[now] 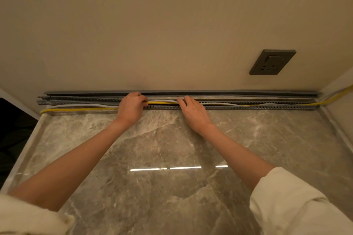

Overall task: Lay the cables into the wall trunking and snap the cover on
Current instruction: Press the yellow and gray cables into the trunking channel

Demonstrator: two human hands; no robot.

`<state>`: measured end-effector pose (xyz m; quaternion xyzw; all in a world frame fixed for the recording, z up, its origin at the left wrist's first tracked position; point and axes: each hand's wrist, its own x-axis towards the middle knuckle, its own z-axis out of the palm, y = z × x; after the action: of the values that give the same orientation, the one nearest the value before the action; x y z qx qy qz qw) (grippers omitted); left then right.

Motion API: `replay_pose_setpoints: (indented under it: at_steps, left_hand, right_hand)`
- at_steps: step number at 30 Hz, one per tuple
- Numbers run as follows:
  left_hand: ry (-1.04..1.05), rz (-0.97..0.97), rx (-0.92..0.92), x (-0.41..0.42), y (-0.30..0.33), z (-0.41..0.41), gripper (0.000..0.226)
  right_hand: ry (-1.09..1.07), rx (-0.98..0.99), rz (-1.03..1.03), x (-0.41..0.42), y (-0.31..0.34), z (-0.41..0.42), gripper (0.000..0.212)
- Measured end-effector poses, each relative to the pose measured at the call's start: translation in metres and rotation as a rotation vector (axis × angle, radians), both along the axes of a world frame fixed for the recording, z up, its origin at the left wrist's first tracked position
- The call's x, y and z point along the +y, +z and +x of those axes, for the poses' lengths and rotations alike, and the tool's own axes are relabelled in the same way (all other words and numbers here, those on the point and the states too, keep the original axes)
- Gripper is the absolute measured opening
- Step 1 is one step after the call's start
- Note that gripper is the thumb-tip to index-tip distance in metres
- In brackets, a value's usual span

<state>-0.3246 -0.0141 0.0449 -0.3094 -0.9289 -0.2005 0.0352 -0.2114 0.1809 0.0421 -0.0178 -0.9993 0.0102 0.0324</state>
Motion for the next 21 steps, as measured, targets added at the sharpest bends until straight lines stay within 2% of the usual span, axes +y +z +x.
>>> replay_pose_setpoints:
  at_steps: [11, 17, 21]
  left_hand:
    - [0.163, 0.172, -0.086, 0.003, 0.002, 0.000, 0.008]
    - [0.051, 0.083, 0.003, 0.001, -0.001, 0.003, 0.014]
    - [-0.026, -0.073, 0.063, -0.001, -0.004, 0.002, 0.020]
  right_hand:
    - [0.065, 0.030, 0.026, -0.005, -0.009, 0.002, 0.044]
    - [0.053, -0.001, 0.057, -0.008, -0.011, 0.003, 0.045]
    - [0.022, -0.003, 0.034, -0.012, -0.011, 0.001, 0.041]
